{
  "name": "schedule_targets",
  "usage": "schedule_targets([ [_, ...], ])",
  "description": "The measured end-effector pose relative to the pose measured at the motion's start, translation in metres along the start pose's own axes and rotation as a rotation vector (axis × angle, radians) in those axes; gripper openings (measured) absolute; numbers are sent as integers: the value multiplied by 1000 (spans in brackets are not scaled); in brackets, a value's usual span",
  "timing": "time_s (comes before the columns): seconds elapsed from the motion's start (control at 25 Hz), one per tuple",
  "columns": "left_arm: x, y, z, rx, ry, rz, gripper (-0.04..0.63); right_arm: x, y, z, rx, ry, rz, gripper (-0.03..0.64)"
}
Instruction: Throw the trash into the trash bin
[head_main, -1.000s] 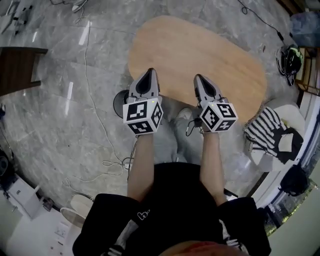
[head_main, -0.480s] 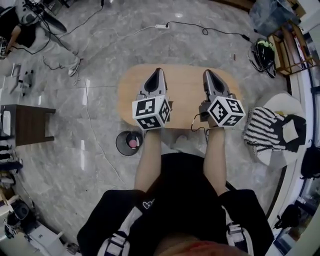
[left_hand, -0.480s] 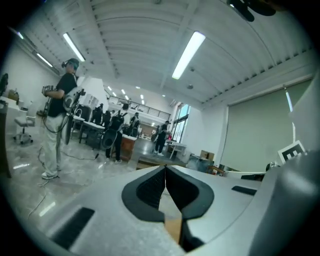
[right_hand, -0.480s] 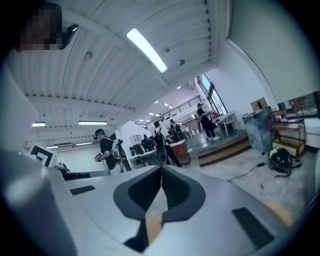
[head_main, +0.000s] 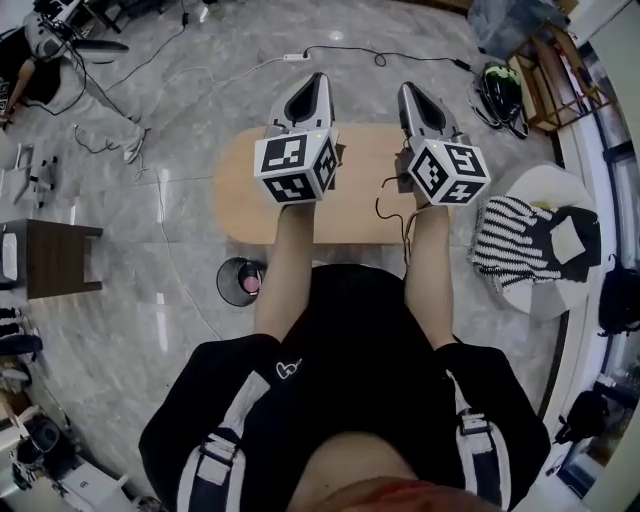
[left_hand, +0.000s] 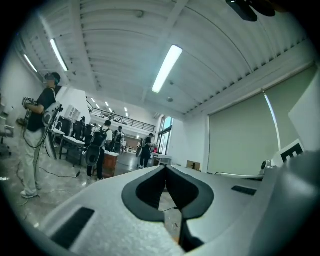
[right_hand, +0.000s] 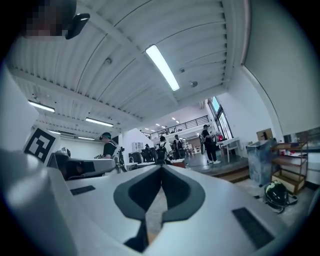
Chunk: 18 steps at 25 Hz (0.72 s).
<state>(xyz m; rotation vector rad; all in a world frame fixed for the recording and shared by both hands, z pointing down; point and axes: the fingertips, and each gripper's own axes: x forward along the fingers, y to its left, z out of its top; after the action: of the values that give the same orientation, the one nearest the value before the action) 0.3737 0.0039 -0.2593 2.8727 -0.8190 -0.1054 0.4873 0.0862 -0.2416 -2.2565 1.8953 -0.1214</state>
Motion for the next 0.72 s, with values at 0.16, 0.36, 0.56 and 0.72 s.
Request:
schedule_targets([
  [0.16,3,-10,-4,22,12,0,11,-7,-9,1,-25,4,-9,11],
  [0.36,-1,-17,-9,37,23,3,11,-15,-10,1,-30,0,-5,11],
  [0.56,-6,-17,-13,50,36,0,11,-17,-7,2,-26,-5,-2,11],
  [0.72,-13,-15,-14,50,34,9,11,-18,-3,-2,-25,-1,5,12],
])
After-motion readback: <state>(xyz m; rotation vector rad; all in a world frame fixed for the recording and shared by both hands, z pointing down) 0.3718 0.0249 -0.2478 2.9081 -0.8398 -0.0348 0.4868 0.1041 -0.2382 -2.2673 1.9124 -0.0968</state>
